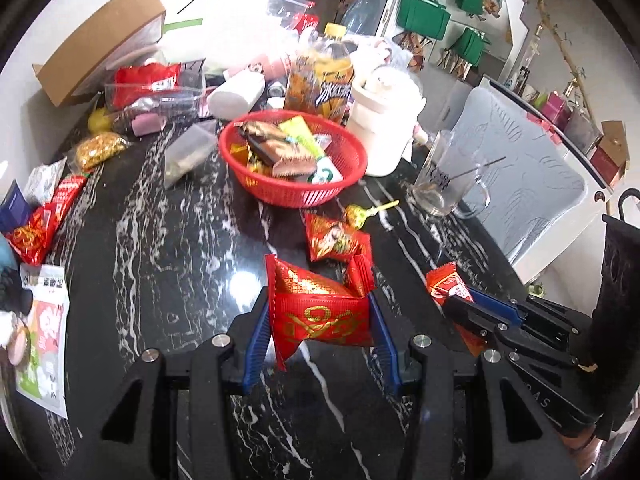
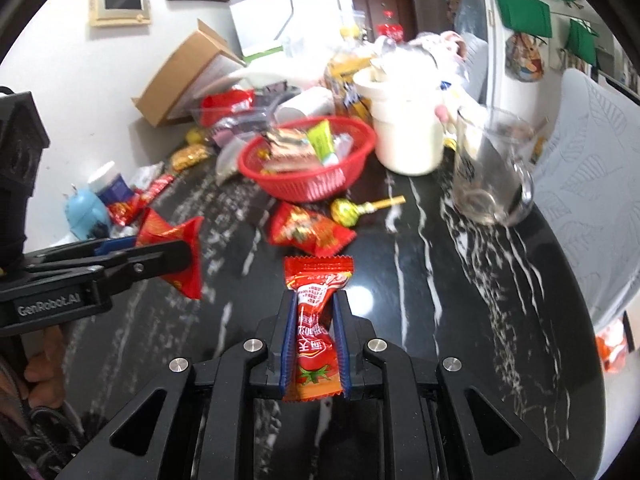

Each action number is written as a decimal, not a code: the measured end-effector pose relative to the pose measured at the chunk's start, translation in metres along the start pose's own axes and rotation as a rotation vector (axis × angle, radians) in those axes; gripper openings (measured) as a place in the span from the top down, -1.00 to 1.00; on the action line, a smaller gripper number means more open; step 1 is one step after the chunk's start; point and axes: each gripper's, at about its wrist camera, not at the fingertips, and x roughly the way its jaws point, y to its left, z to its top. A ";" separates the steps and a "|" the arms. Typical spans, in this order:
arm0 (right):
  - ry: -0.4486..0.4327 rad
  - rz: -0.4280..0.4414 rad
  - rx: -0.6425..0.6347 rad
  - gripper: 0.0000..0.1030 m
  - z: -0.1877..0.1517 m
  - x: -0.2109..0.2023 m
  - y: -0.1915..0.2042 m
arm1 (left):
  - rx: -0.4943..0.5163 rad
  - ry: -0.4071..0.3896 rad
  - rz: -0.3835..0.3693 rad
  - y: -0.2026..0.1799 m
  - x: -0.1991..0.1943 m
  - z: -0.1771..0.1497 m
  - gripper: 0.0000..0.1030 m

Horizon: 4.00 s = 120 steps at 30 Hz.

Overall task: Organize snacks
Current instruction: 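Carry the candy bag and red packet with both grippers over the red basket, then open both grippers to drop the candy bag and red packet into the basket, then move both open grippers back toward the remaining candies and lollipop on the table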

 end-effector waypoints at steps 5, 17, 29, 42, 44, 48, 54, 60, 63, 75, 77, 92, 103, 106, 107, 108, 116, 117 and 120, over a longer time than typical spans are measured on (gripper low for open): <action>-0.040 0.018 -0.029 0.66 0.021 -0.007 0.004 | 0.005 -0.032 -0.016 -0.003 -0.003 0.014 0.12; -0.141 0.031 -0.100 0.66 0.080 -0.013 0.003 | 0.020 -0.145 -0.037 -0.011 -0.005 0.065 0.12; -0.214 0.028 -0.143 0.66 0.140 0.006 -0.001 | 0.014 -0.233 -0.037 0.001 0.017 0.123 0.12; -0.189 0.020 -0.159 0.66 0.177 0.070 -0.008 | -0.015 -0.233 0.013 0.030 0.066 0.159 0.12; -0.183 0.022 -0.155 0.66 0.180 0.081 -0.008 | -0.018 -0.231 0.021 0.035 0.073 0.162 0.12; -0.137 0.007 -0.166 0.66 0.182 0.108 -0.007 | -0.005 -0.220 0.058 0.041 0.087 0.162 0.12; -0.078 -0.007 -0.172 0.66 0.176 0.136 -0.009 | 0.002 -0.178 0.101 0.048 0.107 0.159 0.12; -0.019 -0.029 -0.161 0.65 0.170 0.155 -0.015 | 0.001 -0.123 0.135 0.051 0.125 0.156 0.12; 0.000 -0.040 -0.166 0.64 0.168 0.161 -0.015 | 0.011 -0.094 0.157 0.051 0.131 0.154 0.12; 0.000 -0.093 -0.194 0.42 0.165 0.158 -0.015 | 0.028 -0.073 0.206 0.047 0.134 0.152 0.11; -0.007 -0.098 -0.184 0.37 0.166 0.153 -0.018 | 0.034 -0.064 0.224 0.046 0.135 0.151 0.10; -0.075 -0.123 -0.162 0.37 0.170 0.099 -0.018 | 0.031 -0.074 0.284 0.031 0.109 0.156 -0.27; -0.152 -0.114 -0.168 0.37 0.176 0.049 -0.005 | 0.037 -0.164 0.264 0.018 0.051 0.158 -0.27; -0.165 -0.107 -0.166 0.37 0.174 0.034 -0.001 | 0.045 -0.190 0.258 0.012 0.034 0.157 -0.27; -0.169 -0.104 -0.168 0.37 0.172 0.028 0.001 | 0.048 -0.196 0.255 0.010 0.028 0.157 -0.27; -0.171 -0.103 -0.171 0.37 0.172 0.025 0.002 | 0.050 -0.201 0.251 0.009 0.024 0.156 -0.27; -0.222 -0.123 -0.192 0.15 0.158 -0.012 0.016 | 0.077 -0.246 0.207 -0.006 -0.012 0.143 -0.27; -0.227 -0.125 -0.196 0.15 0.156 -0.016 0.018 | 0.081 -0.250 0.202 -0.008 -0.016 0.141 -0.27; -0.239 -0.130 -0.208 0.05 0.148 -0.027 0.024 | 0.095 -0.259 0.184 -0.014 -0.028 0.133 -0.27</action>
